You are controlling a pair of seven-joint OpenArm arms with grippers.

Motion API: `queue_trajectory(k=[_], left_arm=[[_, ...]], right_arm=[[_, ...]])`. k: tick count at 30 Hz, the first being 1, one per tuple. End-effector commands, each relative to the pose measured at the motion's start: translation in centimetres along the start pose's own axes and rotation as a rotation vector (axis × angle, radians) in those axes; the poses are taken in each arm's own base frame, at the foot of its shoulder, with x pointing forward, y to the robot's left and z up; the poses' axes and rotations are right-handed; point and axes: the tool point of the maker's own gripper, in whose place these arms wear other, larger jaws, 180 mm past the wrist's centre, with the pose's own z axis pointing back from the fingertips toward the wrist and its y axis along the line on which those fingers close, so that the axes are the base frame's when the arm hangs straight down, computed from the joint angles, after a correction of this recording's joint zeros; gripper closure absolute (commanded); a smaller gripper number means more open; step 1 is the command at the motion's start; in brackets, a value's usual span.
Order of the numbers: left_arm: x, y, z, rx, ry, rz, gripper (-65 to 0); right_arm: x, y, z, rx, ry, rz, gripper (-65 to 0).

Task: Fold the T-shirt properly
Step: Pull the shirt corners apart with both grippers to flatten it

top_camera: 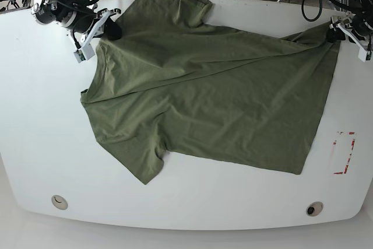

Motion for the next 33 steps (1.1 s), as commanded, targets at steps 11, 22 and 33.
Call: queue_trajectory(k=[11,22,33], left_arm=[[0.6,-2.9,-1.0,-0.09,-0.012,-0.029,-32.2],[0.6,-2.9,-1.0,-0.09,-0.012,-0.029,-10.7],[1.1,-1.4,-0.1,-0.052,-0.038,-0.009,-0.8]], right_arm=[[-0.1,-1.8,2.0,-0.058,-0.038,-0.028,0.0],[-1.3,-2.3,2.9,-0.076,-0.018,0.006,0.0],[-1.2,-4.6,5.0,-0.156,-0.051,-0.029,0.0]])
